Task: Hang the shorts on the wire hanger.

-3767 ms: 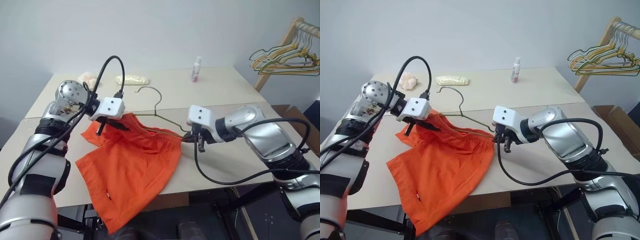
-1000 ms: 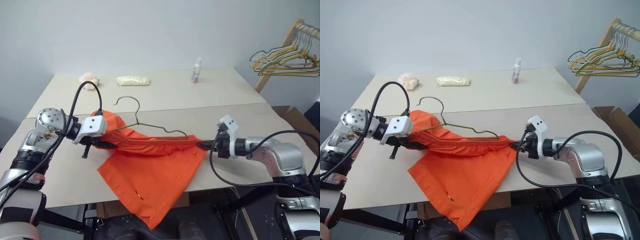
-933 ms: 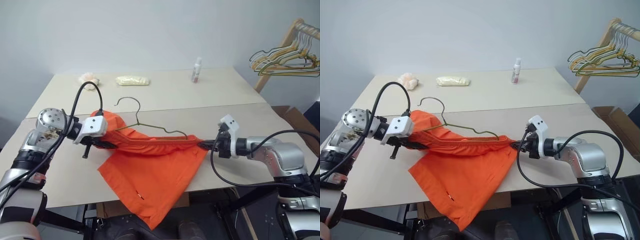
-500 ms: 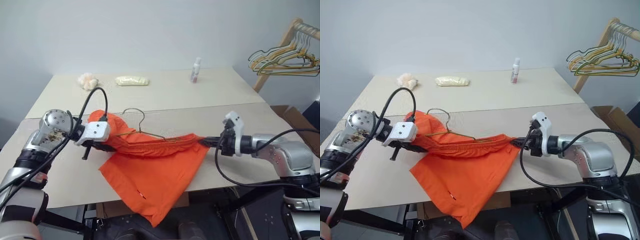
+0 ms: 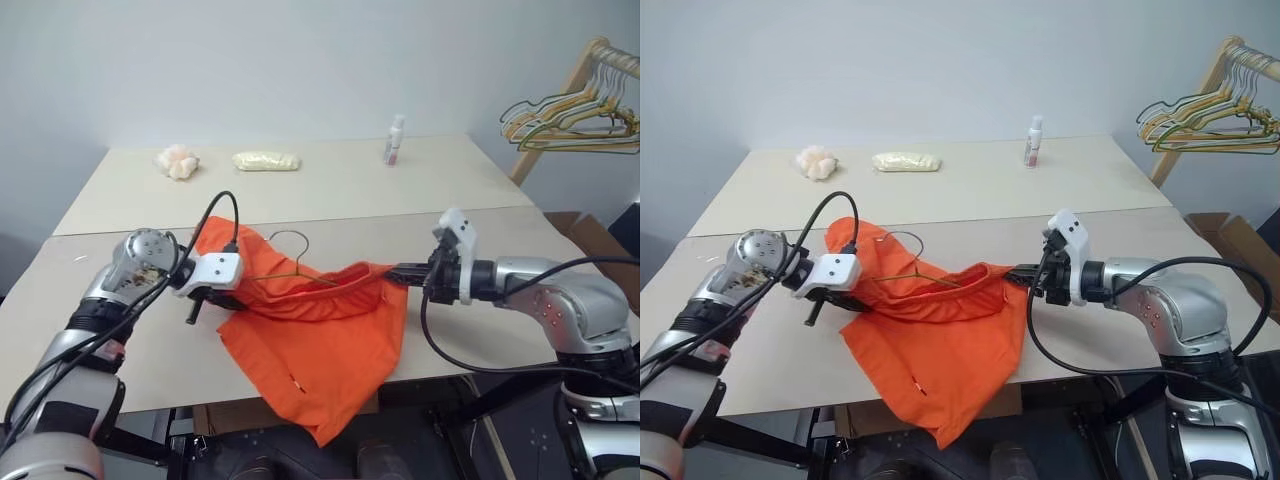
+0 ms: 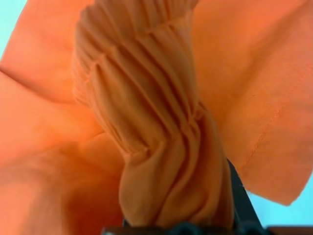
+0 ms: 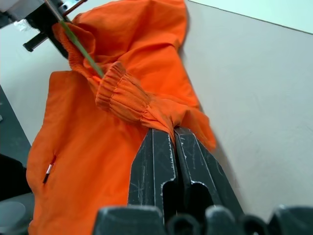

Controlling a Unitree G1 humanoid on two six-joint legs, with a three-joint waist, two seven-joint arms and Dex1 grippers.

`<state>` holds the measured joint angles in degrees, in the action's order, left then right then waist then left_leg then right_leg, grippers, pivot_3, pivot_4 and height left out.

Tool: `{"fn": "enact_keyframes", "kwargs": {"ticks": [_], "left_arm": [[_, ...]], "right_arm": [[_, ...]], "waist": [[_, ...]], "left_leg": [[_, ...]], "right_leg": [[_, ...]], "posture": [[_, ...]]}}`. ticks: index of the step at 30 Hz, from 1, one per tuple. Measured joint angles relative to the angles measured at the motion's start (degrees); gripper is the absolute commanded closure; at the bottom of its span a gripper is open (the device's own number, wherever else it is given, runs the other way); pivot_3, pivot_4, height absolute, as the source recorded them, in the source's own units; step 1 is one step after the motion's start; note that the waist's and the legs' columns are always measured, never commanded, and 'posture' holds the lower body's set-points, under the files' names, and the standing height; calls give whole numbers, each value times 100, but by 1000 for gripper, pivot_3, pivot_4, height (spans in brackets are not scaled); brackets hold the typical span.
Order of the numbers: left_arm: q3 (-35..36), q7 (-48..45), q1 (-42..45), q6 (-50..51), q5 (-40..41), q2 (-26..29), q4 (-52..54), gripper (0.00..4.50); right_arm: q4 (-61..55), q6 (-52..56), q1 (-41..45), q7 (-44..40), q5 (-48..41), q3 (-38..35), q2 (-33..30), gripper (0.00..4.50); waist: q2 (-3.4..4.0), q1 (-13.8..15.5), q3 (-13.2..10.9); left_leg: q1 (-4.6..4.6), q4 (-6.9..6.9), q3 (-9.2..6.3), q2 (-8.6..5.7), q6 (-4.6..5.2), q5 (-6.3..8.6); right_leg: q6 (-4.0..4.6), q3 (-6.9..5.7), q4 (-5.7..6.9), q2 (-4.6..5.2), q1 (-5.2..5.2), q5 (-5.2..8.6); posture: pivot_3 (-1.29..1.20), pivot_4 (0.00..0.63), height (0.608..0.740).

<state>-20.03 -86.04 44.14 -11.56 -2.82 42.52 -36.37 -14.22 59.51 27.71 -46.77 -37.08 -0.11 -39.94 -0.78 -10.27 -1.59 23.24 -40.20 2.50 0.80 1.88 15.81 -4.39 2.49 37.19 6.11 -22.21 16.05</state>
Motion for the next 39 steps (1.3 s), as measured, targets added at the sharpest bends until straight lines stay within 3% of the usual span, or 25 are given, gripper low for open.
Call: {"fn": "enact_keyframes", "kwargs": {"ticks": [10, 14, 19, 29, 32, 39], "left_arm": [[44, 93, 90, 45, -32, -30, -92, 4448], [74, 53, 90, 46, -30, -29, -85, 4448], [83, 10, 112, 43, -33, -34, -90, 4448], [98, -12, 251, 51, -14, -137, -60, 4448], [100, -19, 252, 62, -4, -140, -39, 4448], [112, -29, 251, 151, 9, -133, 22, 4448]], "right_arm": [[-87, -46, -203, 101, 243, -50, -413, 212], [-66, -77, 24, 43, 168, -252, -466, 212], [-405, -74, 962, -97, -124, -159, -209, 212], [655, -393, 2272, -153, 858, 1952, 983, 212], [1191, -531, 2448, -212, 1218, 2302, 1221, 803], [1699, -832, 2579, -539, 1563, 2458, 1430, 3302]], "waist": [[0, -18, 0], [0, -26, 0], [1, -69, 1], [2, -167, 3], [2, -176, 3], [2, -176, 3]], "left_leg": [[-4, 0, 1, 1, 0, 0], [-5, 0, 1, 1, 0, 0], [-8, 1, 1, 5, 0, 0], [-5, -1, -3, 0, -1, -1], [-7, -3, -5, 0, -2, -1], [-7, -4, -9, -2, -2, -1]], "right_leg": [[0, 2, 0, 0, 2, 0], [0, 2, 0, 0, 2, 0], [0, 2, 2, -4, 2, 0], [0, -1, 16, 3, -4, 0], [0, 0, 36, 5, -10, 0], [0, -2, 42, 7, -11, 0]], "posture": [[-194, 0, 740], [-190, 0, 740], [-193, 0, 740], [-180, 0, 740], [-171, 0, 740], [-168, 0, 740]]}}
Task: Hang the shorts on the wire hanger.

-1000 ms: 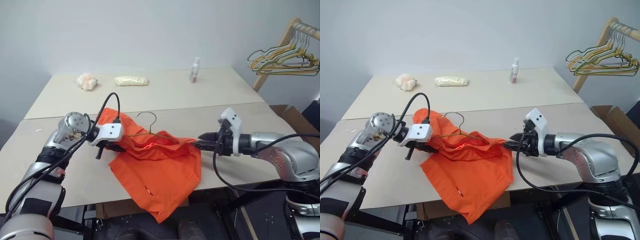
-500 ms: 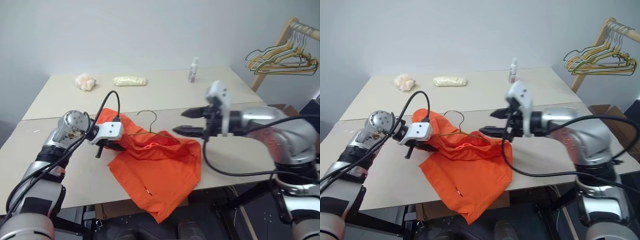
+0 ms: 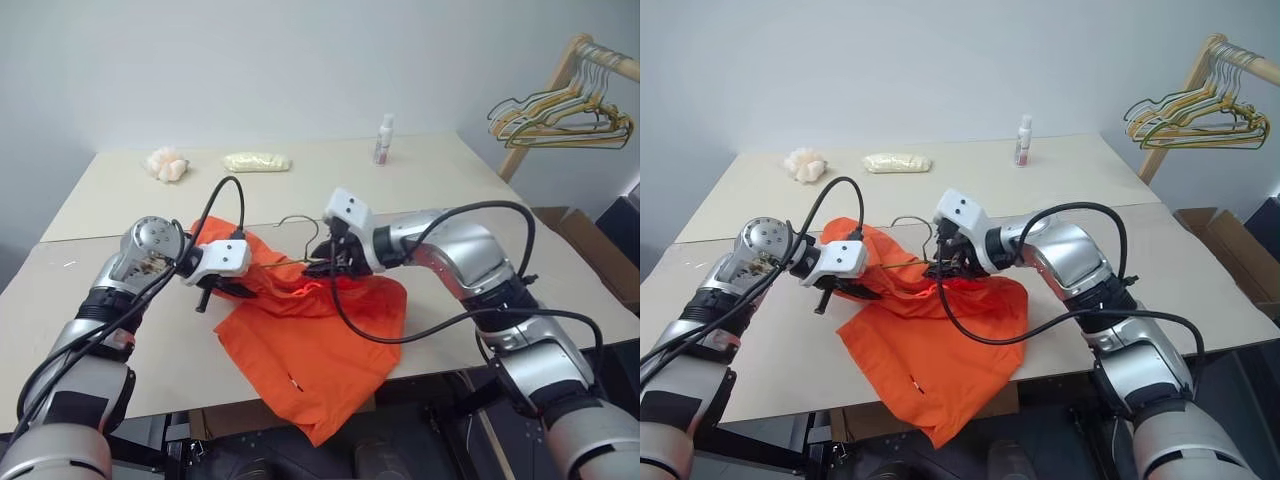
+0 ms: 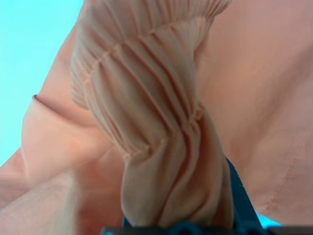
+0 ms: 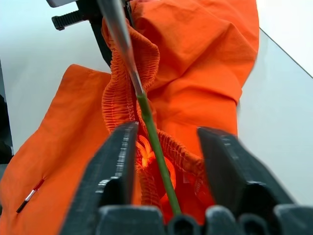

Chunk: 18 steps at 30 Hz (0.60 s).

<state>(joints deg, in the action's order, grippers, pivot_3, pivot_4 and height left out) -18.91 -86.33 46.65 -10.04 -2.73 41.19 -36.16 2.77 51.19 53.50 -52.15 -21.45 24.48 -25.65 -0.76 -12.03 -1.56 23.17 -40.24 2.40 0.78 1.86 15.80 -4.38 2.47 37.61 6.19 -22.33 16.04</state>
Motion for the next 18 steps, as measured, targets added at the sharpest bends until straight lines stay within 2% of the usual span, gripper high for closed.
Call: {"fn": "enact_keyframes", "kwargs": {"ticks": [4, 8, 10, 11, 14, 18], "left_arm": [[38, -11, 0, 12, 16, 10, 29, 4448], [107, -70, 0, 6, 64, -14, 32, 4448], [158, -121, 1, 69, 126, -63, 32, 3768], [205, -178, 0, 197, 235, -73, 32, 3591], [461, -489, 47, 690, 767, -71, 160, 2666], [577, -590, 226, 885, 998, 83, 295, 1436]], "right_arm": [[5, -155, -1, -215, 24, -18, 19, 4473], [-28, -422, -38, -472, 77, -19, -56, 4473], [-51, -526, -66, -546, 113, -35, -116, 4500], [-61, -559, -76, -584, 118, -46, -145, 4500], [-48, -597, -125, -634, 168, -90, -194, 4500], [-47, -613, -190, -684, 215, -104, -227, 4500]], "waist": [[0, -5, 0], [0, 2, 0], [0, 2, 0], [0, -1, 0], [0, -11, 0], [0, -13, 0]], "left_leg": [[-1, 0, 0, 0, 0, 0], [-1, 0, -3, -1, 0, 0], [-1, -1, -3, -1, 0, 0], [0, -1, -3, 0, 0, 0], [0, 0, -3, 1, 0, 0], [-3, 0, -3, 0, 0, 0]], "right_leg": [[0, 0, 1, 0, 0, 0], [0, -2, 1, 1, 1, 0], [0, -2, 1, 1, 1, 0], [0, -2, 1, 1, 0, 0], [0, -3, 1, 1, 0, 0], [0, -2, 2, 1, 2, 0]], "posture": [[-171, 0, 740], [-170, 0, 740], [-169, 0, 740], [-169, 0, 740], [-164, 0, 740], [-159, 0, 740]]}}
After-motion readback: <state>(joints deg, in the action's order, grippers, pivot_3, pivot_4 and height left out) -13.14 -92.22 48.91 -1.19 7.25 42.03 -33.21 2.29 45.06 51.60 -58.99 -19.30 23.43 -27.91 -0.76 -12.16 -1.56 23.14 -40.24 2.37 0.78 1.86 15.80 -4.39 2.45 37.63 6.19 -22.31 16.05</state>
